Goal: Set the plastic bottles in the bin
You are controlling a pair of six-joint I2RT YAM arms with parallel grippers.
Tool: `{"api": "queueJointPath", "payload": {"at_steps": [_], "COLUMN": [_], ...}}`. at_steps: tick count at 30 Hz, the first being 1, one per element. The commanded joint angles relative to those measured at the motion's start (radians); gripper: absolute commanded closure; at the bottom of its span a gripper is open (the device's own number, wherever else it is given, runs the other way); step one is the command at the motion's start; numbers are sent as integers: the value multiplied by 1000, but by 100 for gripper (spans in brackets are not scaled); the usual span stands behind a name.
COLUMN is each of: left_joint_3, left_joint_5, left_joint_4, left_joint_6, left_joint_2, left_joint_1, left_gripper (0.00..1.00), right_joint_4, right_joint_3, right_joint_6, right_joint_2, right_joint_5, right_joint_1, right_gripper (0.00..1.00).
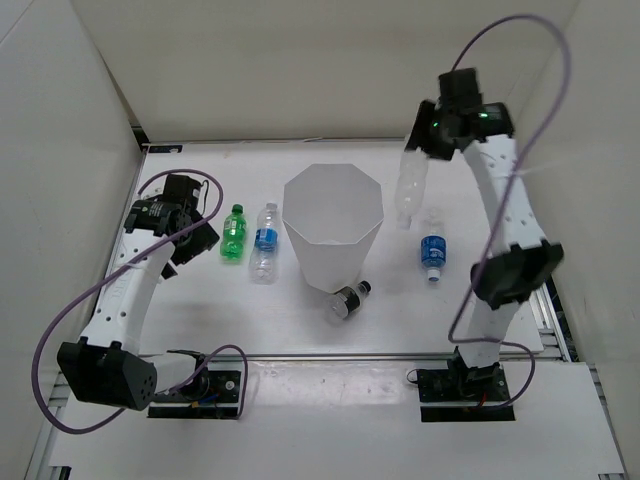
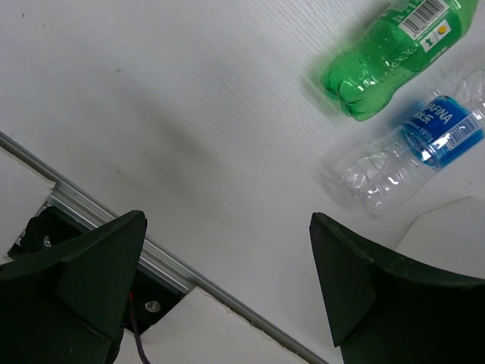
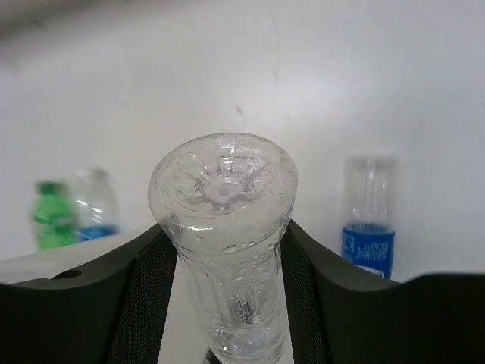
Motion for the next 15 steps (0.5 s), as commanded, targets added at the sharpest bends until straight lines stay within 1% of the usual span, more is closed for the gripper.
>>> {"api": "queueJointPath", "payload": {"at_steps": [1,2,3,4,5,6,7,8,9,11,12,14,15], "left_joint_3": [-36,-36,-36,-36,-36,-36,-36,-36,-45,-36,-36,-16,-16], "left_joint_5": [-1,-1,-1,8,8,8,8,8,8,8,17,17,17], "left_joint_4": [2,2,2,2,2,2,2,2,12,12,12,12,12], "left_joint_6": [-29,-29,-29,-29,-29,-29,-29,-29,-29,-29,-29,-29,-29], "left_joint_2": [-26,-26,-26,-26,-26,-35,-35,-35,-35,-26,-17,-17,-17], "left_joint_1": [6,6,6,6,6,6,6,-3,-3,-3,-3,-3,-3], "left_gripper": [0,0,0,0,0,0,0,0,0,0,0,0,0], "right_joint_4": [13,39,71,153,199,294,327,352,365,366,366,376,376], "right_joint_3": [123,123,104,63,37,-29,-29,-69,-69,-69,-69,-78,-78], "right_joint_6": [15,15,-7,-25,-51,-113,-138,-158,-171,-201,-217,-246,-246], "right_joint_2": [-201,-257,-288,-316,-365,-399,-399,-399,-399,-355,-342,-321,-310], "right_joint_5": [54,54,103,112,124,150,151,201,216,247,265,342,351], "right_joint_1": [19,35,80,108,145,229,274,315,384,447,508,565,566], "right_gripper": [70,70,70,70,70,69,67,67,67,67,66,57,46]}}
